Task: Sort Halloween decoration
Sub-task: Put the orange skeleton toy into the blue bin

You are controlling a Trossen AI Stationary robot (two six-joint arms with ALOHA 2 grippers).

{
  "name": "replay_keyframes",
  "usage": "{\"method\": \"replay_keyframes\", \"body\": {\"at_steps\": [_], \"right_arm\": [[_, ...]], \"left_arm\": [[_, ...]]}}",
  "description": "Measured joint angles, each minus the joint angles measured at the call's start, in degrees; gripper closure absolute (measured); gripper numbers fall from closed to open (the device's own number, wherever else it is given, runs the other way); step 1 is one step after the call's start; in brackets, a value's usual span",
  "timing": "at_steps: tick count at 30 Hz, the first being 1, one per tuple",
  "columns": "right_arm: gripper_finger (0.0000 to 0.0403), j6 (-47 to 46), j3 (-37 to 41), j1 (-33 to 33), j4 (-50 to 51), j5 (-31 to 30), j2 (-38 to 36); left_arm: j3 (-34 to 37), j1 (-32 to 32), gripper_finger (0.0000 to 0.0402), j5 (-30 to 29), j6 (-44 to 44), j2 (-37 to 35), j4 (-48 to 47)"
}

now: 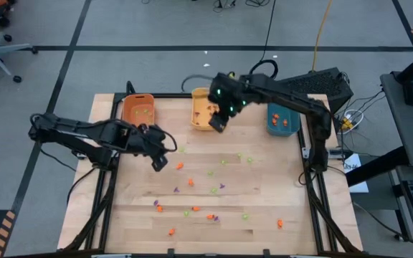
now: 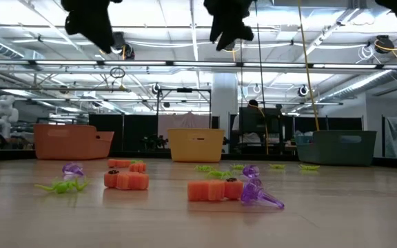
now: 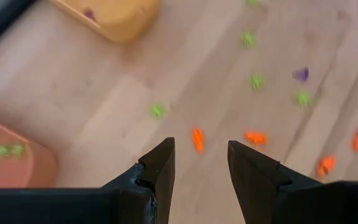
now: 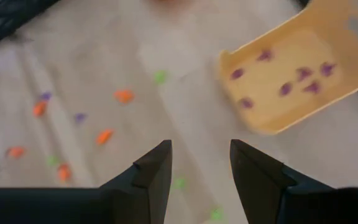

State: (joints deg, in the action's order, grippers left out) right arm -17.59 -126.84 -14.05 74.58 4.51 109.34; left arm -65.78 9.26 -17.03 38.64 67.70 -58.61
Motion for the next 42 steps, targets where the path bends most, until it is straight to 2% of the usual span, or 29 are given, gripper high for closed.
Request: {"method": "replay_keyframes", "body": {"at_steps": [3,6,15,19,24,29,31,37,42], "right_arm": [[0.0255,-3.1,0.0,4.8,1.3,-0.8,-0.6],[0.0256,-6.8,0.0,10.3,2.0,-4.2,-0.7],[0.0257,-19.5,0.0,25.5,2.1,-22.1,-0.7],[0.0257,-22.7,0.0,29.4,2.2,-28.0,-0.7],[0.0257,-24.7,0.0,31.0,3.3,-28.5,-0.7],[0.0257,-24.8,0.1,33.1,14.9,-28.4,-1.9],[0.0257,-22.8,0.1,33.6,15.3,-28.4,-2.9],[0.0257,-14.6,0.1,32.2,15.1,-32.8,-8.1],[0.0257,-8.2,0.1,29.0,15.3,-33.3,-12.5]], "left_arm": [[1.7,1.6,0.0254,2.4,0.8,0.0,0.0],[3.5,2.7,0.0254,3.6,6.6,0.0,-1.3],[9.5,5.5,0.0254,2.5,19.3,0.0,-0.8],[15.1,5.5,0.0254,0.7,16.1,0.0,7.8],[21.5,5.2,0.0254,0.5,10.4,0.7,19.2],[25.5,5.2,0.0254,-0.1,5.0,0.7,28.5],[25.9,5.2,0.025,-0.5,3.7,0.9,29.4],[25.9,5.9,0.0194,-1.2,-4.8,2.8,36.3],[25.9,5.9,0.0157,-1.9,-4.5,7.4,39.5]]}}
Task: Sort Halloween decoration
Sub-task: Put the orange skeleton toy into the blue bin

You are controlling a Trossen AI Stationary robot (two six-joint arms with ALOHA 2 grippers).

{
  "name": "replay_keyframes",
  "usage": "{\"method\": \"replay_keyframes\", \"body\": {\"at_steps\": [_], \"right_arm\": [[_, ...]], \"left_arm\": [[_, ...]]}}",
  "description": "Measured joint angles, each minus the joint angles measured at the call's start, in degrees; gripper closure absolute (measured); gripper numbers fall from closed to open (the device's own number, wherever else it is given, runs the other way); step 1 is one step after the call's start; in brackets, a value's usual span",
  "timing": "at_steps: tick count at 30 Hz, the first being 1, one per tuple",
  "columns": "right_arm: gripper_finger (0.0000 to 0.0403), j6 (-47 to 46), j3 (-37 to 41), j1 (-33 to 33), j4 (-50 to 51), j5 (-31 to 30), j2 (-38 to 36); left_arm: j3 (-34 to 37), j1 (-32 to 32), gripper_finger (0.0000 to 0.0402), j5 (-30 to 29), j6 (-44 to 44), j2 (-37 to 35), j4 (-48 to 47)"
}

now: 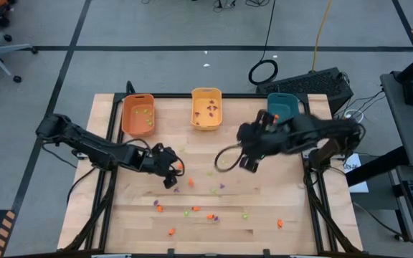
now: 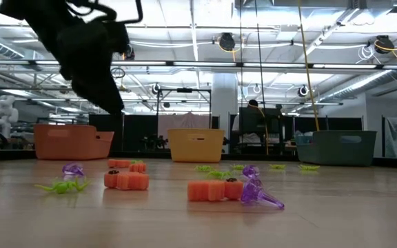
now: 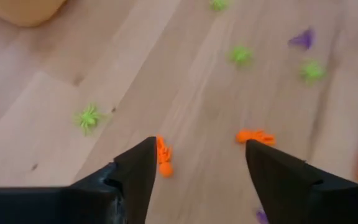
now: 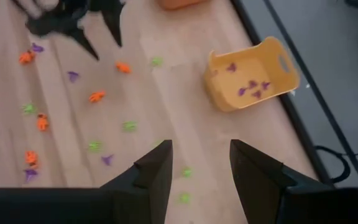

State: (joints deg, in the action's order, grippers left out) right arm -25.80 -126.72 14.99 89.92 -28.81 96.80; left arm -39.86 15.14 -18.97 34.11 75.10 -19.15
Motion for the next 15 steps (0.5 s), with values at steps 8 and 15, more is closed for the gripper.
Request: {"method": "replay_keyframes", "body": {"at_steps": [8,15], "right_arm": [[0.0257,6.2,0.0,-3.7,-0.5,0.2,-6.1],[0.0257,9.2,0.0,-4.2,-0.8,0.3,-8.7]], "left_arm": [[0.0,-0.1,0.0175,-1.8,6.2,8.7,0.7],[0.0,0.0,0.0215,-3.1,7.6,13.1,0.7]]}}
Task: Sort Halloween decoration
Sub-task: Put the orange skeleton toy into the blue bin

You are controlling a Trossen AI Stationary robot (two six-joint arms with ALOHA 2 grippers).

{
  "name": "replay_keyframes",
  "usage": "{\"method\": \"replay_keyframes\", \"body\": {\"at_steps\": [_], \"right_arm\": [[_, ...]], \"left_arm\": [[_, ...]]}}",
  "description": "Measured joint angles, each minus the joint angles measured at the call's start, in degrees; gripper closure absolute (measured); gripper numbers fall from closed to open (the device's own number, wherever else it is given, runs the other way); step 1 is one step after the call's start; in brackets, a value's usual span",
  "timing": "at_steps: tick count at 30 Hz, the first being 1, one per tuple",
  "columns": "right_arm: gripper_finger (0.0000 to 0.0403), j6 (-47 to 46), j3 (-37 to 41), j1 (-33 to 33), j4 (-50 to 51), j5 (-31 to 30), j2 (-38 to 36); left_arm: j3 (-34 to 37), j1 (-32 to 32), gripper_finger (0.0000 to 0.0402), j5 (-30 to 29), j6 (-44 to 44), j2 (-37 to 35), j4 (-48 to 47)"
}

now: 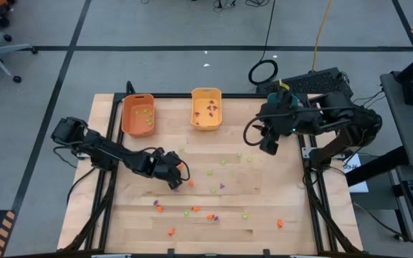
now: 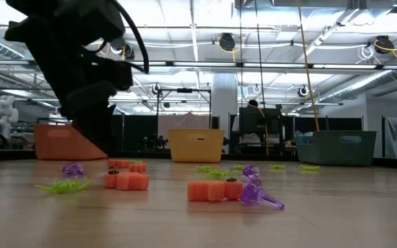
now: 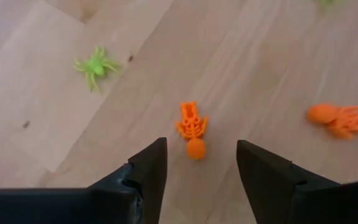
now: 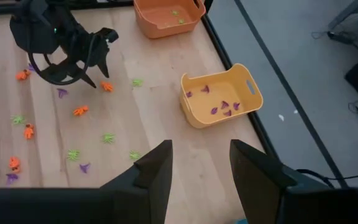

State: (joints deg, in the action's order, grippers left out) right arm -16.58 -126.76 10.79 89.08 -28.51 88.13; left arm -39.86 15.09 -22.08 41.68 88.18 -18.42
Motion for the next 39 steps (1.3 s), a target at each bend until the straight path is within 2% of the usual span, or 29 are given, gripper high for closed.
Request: {"method": "replay_keyframes", "body": {"at_steps": [4,13,21,39], "right_arm": [[0.0257,1.2,0.0,0.0,0.0,0.3,-0.4],[0.0257,5.3,0.0,-0.6,-0.1,1.9,-0.4],[0.0257,9.8,0.0,-3.9,-0.9,6.3,-0.4],[0.0257,11.0,0.0,-5.6,-4.9,9.2,-0.4]], "left_arm": [[0.0,-0.1,0.0227,0.3,0.0,2.2,0.0],[-0.2,-1.8,0.0229,2.1,0.0,4.0,1.8],[-0.2,-3.1,0.0235,3.7,-0.1,4.1,1.9],[-0.1,-4.9,0.0357,6.6,-2.0,4.2,2.0]]}}
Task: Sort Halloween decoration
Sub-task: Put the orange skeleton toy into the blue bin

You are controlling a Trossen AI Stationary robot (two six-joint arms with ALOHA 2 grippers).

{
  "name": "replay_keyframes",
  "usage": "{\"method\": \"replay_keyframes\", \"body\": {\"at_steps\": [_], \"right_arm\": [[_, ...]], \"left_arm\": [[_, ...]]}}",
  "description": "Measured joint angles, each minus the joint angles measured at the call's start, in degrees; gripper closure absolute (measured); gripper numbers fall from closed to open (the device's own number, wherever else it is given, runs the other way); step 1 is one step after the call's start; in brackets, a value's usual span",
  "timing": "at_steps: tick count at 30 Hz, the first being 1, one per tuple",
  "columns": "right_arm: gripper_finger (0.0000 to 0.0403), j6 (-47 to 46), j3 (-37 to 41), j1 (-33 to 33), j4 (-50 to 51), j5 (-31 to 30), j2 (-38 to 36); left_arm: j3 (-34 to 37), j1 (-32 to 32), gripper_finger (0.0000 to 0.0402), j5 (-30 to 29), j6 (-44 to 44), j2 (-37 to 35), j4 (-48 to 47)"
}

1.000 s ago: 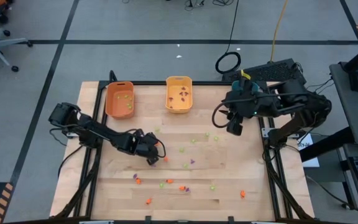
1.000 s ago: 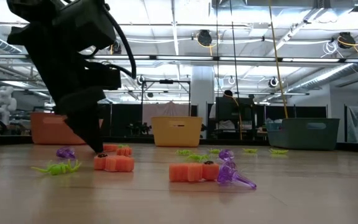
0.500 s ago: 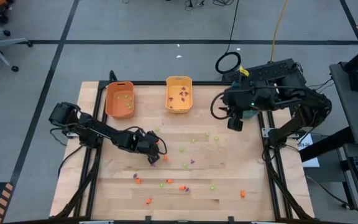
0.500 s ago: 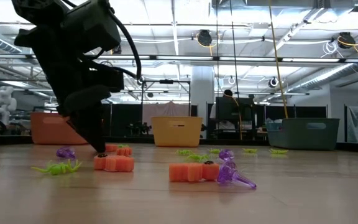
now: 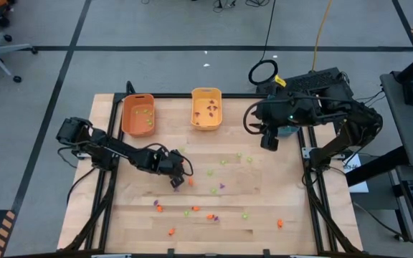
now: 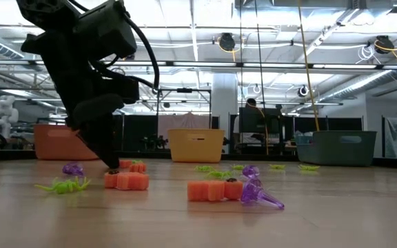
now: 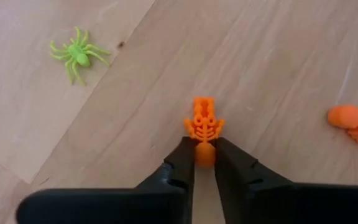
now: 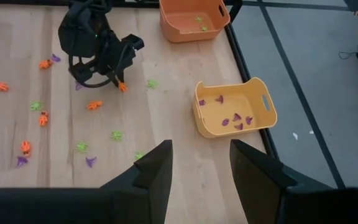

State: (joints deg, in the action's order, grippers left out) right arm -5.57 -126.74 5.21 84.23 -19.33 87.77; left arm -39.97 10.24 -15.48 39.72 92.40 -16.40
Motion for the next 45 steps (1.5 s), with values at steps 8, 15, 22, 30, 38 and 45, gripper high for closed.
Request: {"method": "replay_keyframes", "body": {"at_steps": [8,15,22,30,38,45], "right_arm": [[0.0257,-1.0,0.0,0.0,0.0,0.0,0.0],[0.0257,-1.0,0.0,0.0,-0.5,0.0,0.0],[0.0257,-0.8,0.0,0.0,-4.3,0.0,0.0],[0.0257,-1.8,0.0,0.4,-6.4,6.2,1.1],[0.0257,0.3,0.0,3.2,-17.4,12.4,6.9],[0.0257,11.0,0.0,7.8,-35.4,13.7,12.7]], "left_arm": [[-0.4,-0.2,0.038,0.4,-0.2,-0.7,0.3],[-1.4,-0.2,0.0382,1.0,-1.2,-3.6,0.6],[-4.7,-0.2,0.0383,4.2,-1.7,-9.5,1.0],[-8.7,-0.3,0.0383,15.3,-7.7,-19.3,5.6],[-9.6,-0.6,0.0384,32.5,-7.0,-27.1,13.5],[-9.5,-0.5,0.0384,39.1,2.3,-30.5,16.3]]}}
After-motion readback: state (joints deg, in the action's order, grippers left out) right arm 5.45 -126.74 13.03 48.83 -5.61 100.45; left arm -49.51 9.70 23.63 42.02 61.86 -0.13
